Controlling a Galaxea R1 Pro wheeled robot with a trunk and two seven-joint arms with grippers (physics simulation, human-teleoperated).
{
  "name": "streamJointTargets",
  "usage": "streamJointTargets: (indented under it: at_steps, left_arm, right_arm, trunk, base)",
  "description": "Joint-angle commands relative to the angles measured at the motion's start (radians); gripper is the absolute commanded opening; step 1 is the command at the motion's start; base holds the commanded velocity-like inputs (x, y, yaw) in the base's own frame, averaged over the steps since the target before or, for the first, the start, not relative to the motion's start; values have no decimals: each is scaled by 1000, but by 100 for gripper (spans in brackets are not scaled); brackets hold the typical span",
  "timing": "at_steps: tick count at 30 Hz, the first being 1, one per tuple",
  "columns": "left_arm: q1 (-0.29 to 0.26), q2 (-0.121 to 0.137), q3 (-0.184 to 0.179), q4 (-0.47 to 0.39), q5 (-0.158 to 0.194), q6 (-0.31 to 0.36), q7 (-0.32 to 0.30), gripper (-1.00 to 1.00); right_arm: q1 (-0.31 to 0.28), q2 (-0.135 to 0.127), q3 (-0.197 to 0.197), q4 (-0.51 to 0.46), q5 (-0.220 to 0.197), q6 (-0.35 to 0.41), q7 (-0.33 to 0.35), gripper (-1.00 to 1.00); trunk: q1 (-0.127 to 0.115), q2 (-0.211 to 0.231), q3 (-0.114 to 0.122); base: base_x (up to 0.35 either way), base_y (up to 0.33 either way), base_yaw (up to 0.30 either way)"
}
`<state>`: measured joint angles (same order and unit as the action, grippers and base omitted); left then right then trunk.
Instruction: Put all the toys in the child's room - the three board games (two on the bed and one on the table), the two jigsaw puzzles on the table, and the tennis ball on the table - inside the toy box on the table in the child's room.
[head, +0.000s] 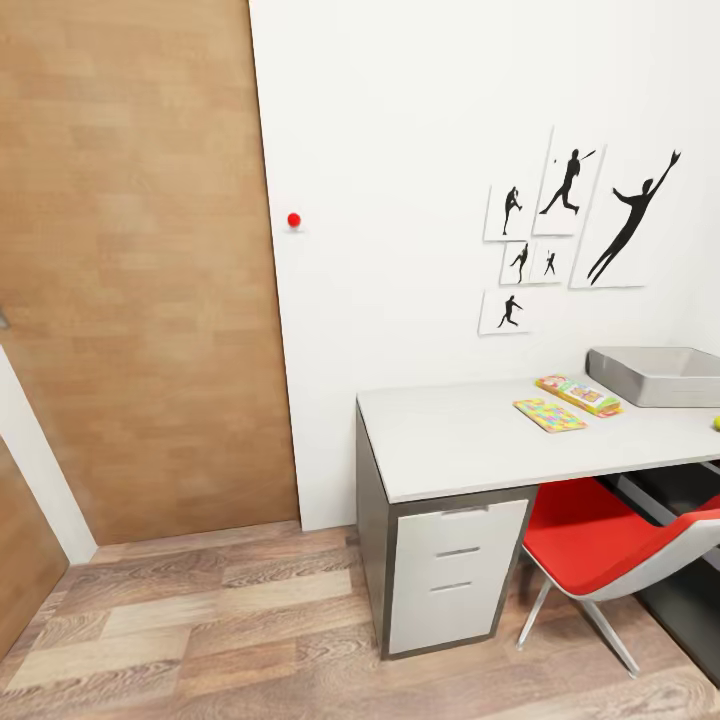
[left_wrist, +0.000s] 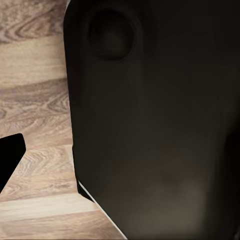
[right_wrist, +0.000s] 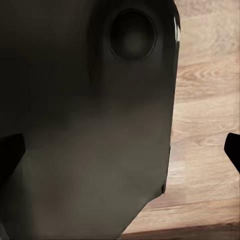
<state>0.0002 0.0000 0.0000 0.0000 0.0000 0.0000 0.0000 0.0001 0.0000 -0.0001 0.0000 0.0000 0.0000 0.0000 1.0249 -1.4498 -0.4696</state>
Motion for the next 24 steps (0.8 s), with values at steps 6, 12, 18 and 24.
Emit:
streamJointTargets:
  at_steps: [6, 12, 18, 24]
  left_arm:
    - [15, 20, -1, -17, -3, -4, -5, 100]
    - [15, 20, -1, -17, -3, -4, -5, 100]
    - [15, 20, -1, -17, -3, -4, -5, 100]
    - [10, 24, 0, -20, 0, 2, -3, 100]
  right_arm:
    - [-29, 12, 3, -24, 6, -2, 8, 100]
    - [-40, 12, 3, -24, 6, -2, 8, 100]
    - [-40, 12, 3, -24, 6, -2, 8, 100]
    - [-50, 14, 3, -32, 6, 4, 4, 100]
  trunk:
    - [0, 0, 0]
    - [0, 0, 0]
    - [0, 0, 0]
    - [0, 0, 0]
  base:
    - [0, 0, 0]
    - [0, 0, 0]
    - [0, 0, 0]
    - [0, 0, 0]
